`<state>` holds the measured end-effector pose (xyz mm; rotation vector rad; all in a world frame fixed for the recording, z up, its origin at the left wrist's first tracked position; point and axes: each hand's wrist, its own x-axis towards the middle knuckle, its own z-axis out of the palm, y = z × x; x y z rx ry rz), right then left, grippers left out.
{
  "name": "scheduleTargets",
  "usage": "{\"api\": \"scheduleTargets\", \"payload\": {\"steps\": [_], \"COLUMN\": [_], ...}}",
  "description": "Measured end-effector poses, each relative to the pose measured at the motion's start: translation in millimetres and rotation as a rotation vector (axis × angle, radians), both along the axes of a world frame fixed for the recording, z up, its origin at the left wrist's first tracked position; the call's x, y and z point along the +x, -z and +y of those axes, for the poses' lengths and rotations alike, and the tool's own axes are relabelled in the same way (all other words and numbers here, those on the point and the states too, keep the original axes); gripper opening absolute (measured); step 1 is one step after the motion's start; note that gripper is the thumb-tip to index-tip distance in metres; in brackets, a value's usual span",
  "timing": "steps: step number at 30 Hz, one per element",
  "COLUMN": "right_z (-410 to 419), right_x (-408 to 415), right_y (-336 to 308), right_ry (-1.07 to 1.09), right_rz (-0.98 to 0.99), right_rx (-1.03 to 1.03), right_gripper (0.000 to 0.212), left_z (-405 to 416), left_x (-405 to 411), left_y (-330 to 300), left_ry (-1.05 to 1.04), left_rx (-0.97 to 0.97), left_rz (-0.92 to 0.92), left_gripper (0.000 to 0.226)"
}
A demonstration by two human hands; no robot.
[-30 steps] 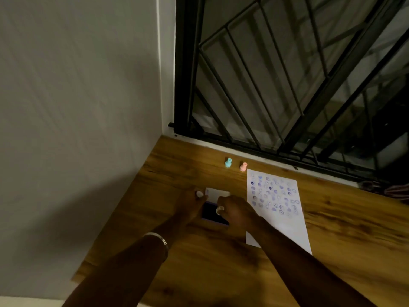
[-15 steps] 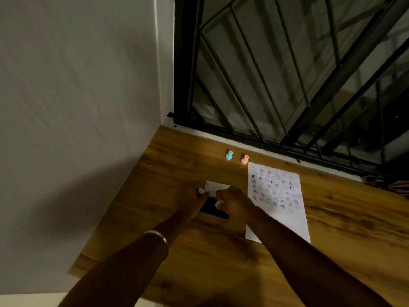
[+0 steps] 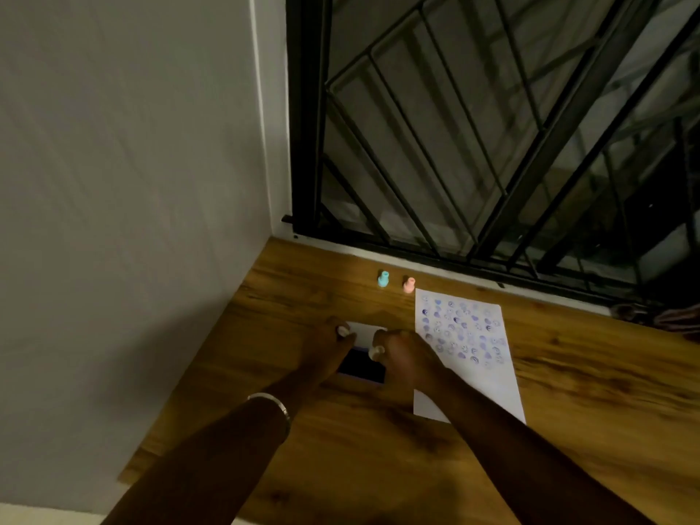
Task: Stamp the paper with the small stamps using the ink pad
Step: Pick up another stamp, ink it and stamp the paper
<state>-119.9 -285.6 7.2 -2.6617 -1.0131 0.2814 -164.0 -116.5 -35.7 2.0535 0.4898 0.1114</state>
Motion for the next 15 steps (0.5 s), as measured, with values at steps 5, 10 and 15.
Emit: {"api": "scheduleTargets", "payload": {"steps": [5,10,15], "right_z": [-45,-102,-147], "right_x": [14,22,37], "right_y": [-9,-5,-2], "right_ry": [0.100,0.231,0.376], "right_rz": [-0.021,-0.087,-0.103], "right_rx": [-0.069,-0.175,-0.224], "right_gripper": [0.020,0.022,0.020], "left_z": [-26,-68,-103], "left_x": [8,16,29], "left_y": [0,-2,-5], "left_ry": [0.049,0.068,0.134], "left_rx": [0.084,0.127,0.115], "left_rz": [-0.041,-0.094,-0.042], "left_gripper": [0.015,0.015,0.014]}}
